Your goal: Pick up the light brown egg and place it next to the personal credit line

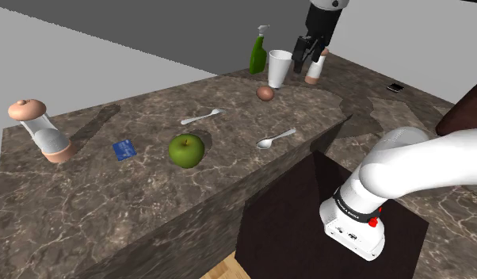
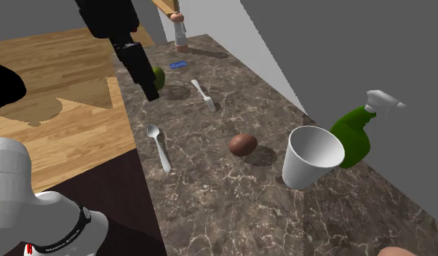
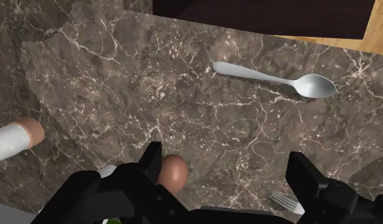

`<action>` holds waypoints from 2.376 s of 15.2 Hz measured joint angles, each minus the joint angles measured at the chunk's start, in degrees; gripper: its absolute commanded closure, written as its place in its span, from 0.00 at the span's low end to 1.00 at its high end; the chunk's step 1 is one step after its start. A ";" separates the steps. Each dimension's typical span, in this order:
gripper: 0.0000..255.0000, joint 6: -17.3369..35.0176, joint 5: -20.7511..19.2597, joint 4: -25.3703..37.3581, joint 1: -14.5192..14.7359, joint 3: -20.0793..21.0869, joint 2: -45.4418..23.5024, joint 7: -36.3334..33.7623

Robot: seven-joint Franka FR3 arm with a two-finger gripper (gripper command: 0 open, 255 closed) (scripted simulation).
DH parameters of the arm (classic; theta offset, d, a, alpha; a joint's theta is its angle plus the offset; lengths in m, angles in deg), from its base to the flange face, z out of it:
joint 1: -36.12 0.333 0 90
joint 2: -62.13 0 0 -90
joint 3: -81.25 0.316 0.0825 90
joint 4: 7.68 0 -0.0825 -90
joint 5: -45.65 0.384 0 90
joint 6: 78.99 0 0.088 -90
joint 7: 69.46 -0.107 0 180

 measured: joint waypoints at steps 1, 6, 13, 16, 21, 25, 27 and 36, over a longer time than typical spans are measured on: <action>0.00 0.00 0.00 0.00 0.00 0.00 0.00 0.00; 0.00 7.71 -1.51 -3.18 -0.31 -1.57 -4.04 1.81; 0.00 21.80 -4.40 -4.72 -1.48 -5.24 -15.34 5.88; 0.00 27.26 -5.23 -4.49 -1.76 -6.33 -20.48 7.16; 0.00 35.74 -6.03 -1.15 -2.31 -8.30 -31.33 9.83; 0.00 40.23 -6.36 -0.96 -2.61 -8.94 -35.68 10.53; 0.00 41.95 -6.51 -1.50 -2.80 -9.20 -36.79 10.65; 0.00 44.91 -6.78 -2.22 -2.97 -9.39 -38.96 10.39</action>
